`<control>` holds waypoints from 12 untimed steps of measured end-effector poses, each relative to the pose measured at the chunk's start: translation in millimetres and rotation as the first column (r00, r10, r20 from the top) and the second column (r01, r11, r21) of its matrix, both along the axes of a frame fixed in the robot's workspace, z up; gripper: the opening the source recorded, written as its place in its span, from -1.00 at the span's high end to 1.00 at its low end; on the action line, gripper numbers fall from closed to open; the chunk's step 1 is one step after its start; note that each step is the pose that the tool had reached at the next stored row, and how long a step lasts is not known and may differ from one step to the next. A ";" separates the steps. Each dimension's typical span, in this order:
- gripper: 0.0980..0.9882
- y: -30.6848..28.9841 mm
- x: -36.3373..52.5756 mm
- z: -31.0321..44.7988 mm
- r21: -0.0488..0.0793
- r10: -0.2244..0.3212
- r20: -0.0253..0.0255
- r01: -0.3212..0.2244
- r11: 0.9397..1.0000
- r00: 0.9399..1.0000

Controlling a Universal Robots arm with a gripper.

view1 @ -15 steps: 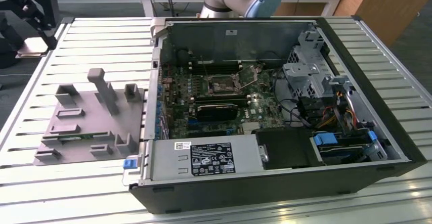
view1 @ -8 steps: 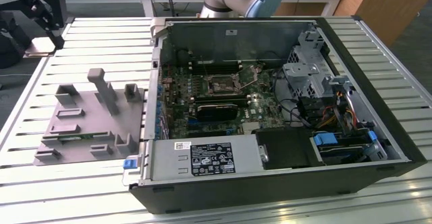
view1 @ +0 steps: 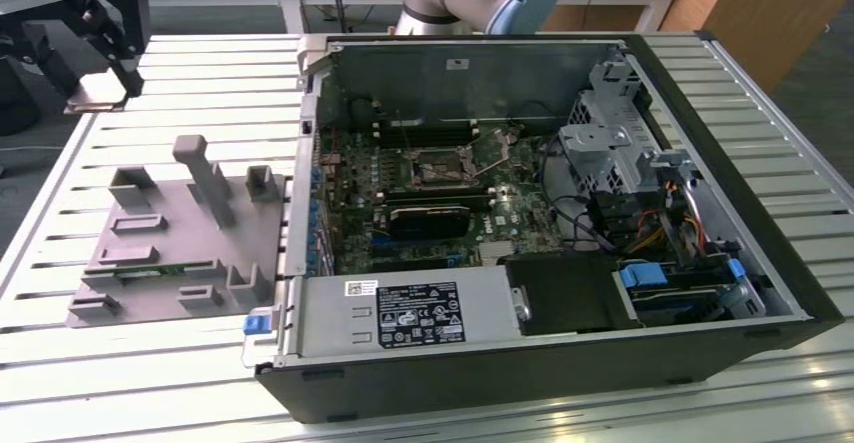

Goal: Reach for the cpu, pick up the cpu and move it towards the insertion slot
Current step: 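Pick up the cpu and move it towards the insertion slot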

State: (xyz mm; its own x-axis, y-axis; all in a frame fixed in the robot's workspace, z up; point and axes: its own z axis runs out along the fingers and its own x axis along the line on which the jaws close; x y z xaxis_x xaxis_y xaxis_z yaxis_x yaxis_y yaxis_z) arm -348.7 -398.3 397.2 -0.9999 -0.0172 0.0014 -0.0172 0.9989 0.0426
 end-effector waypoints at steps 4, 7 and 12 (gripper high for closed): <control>0.00 0.0 6.5 0.0 0.000 0.000 0.000 0.000 1.000 1.000; 0.00 0.0 12.3 0.1 0.000 0.000 0.000 0.000 1.000 1.000; 0.00 0.0 21.5 0.0 0.000 0.000 0.000 0.000 1.000 1.000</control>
State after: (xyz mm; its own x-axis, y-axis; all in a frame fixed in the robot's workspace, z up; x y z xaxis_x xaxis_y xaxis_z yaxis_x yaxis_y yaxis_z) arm -327.1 -398.3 397.1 -0.9999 -0.0172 0.0013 -0.0171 0.9989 0.0426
